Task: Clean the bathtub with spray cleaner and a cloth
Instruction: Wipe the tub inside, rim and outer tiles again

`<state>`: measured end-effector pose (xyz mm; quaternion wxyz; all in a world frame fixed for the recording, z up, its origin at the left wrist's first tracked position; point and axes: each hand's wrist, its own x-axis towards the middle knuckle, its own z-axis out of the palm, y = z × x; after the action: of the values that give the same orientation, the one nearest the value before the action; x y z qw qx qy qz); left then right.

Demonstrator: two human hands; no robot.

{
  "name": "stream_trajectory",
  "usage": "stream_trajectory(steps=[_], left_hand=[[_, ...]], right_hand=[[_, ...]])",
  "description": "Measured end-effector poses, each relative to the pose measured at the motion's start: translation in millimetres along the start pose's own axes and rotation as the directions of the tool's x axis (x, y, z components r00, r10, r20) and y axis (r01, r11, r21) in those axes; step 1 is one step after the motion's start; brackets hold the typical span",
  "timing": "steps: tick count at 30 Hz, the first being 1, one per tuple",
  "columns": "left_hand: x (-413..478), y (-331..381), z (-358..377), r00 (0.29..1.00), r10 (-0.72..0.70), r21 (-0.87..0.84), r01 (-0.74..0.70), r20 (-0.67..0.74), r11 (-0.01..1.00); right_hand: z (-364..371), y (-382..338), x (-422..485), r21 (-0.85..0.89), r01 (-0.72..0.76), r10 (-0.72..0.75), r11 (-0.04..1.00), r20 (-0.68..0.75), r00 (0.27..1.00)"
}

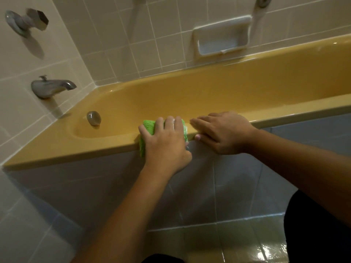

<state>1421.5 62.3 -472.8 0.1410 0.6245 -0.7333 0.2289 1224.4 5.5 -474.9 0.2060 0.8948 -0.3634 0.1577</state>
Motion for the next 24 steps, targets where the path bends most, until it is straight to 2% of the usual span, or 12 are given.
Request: stream_trajectory(steps=[8, 15, 24], left_hand=[[14, 74, -4, 0.998, 0.056, -0.045, -0.056, -0.004, 0.997], [25, 115, -7, 0.996, 0.091, -0.099, -0.089, 0.022, 0.991], [43, 177, -8, 0.987, 0.16, -0.142, -0.159, -0.006, 0.977]], right_hand=[[-17, 36, -49, 0.022, -0.146, 0.142, 0.989, 0.109, 0.984], [-33, 64, -96, -0.049, -0.344, 0.346, 0.938, 0.202, 0.916], [-35, 90, -143, -0.055, -0.484, 0.485, 0.873, 0.204, 0.851]])
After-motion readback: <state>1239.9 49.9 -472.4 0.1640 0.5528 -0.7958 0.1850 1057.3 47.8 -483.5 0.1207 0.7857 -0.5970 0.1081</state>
